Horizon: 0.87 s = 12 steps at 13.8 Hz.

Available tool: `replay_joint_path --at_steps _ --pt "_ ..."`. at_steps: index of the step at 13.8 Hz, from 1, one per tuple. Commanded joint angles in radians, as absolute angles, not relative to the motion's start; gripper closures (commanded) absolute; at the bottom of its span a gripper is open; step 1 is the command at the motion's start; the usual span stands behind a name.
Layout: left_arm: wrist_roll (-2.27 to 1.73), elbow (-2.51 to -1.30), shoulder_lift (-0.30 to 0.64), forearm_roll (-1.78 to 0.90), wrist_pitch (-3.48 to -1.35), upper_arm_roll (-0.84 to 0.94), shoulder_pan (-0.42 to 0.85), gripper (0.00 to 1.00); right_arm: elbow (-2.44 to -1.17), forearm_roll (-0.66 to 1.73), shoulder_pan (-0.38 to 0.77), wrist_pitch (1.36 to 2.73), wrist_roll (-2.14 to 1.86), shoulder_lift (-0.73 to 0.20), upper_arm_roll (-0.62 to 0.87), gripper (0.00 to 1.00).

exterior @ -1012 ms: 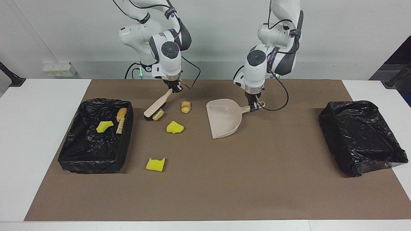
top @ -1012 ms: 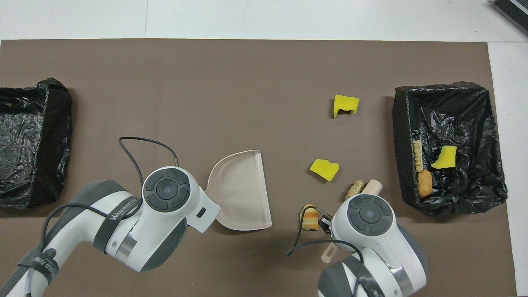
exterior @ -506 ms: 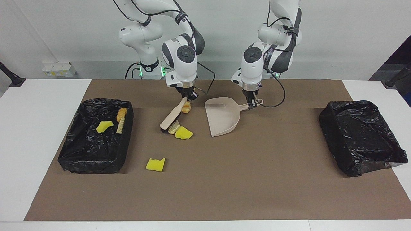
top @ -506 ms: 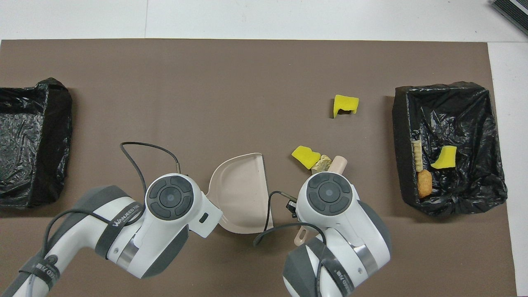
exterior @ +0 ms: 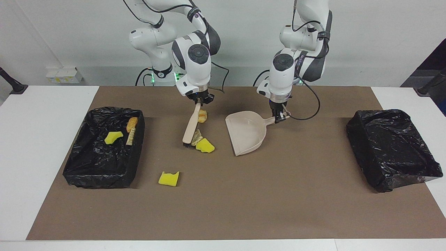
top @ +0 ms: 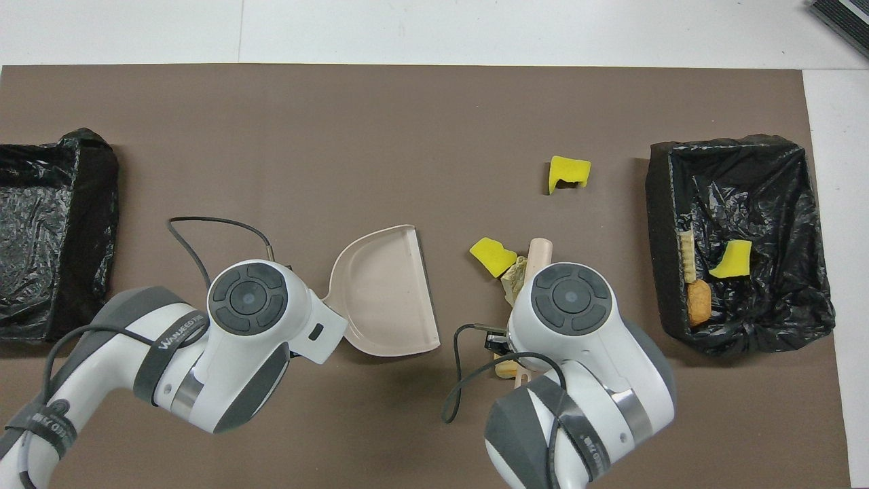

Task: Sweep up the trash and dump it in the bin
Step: 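Sweep the crusts and sponge toward the dustpan with the right gripper's brush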

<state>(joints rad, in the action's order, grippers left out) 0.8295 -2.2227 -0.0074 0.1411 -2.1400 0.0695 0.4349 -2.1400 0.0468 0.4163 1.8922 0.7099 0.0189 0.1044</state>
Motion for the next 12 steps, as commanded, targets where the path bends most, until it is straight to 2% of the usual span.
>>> replay_joint_path --at_steps 1,3,6,12 --pt "0.818 -1.997 0.17 0.21 -2.038 0.075 0.426 1.0 -2.091 0.022 0.35 1.893 0.576 -0.018 0.107 1.0" --pt "0.821 -1.947 0.195 0.212 -2.02 0.075 0.428 1.0 -2.082 -0.023 0.305 1.89 0.525 -0.031 0.107 1.0" --pt "0.819 -1.956 0.19 0.212 -2.013 0.075 0.442 1.0 -2.1 -0.08 0.288 1.887 0.517 -0.029 0.11 1.0" --pt "0.815 -1.968 0.181 0.212 -1.997 0.077 0.468 1.0 -2.186 -0.075 0.359 1.914 0.502 0.02 0.117 1.0"
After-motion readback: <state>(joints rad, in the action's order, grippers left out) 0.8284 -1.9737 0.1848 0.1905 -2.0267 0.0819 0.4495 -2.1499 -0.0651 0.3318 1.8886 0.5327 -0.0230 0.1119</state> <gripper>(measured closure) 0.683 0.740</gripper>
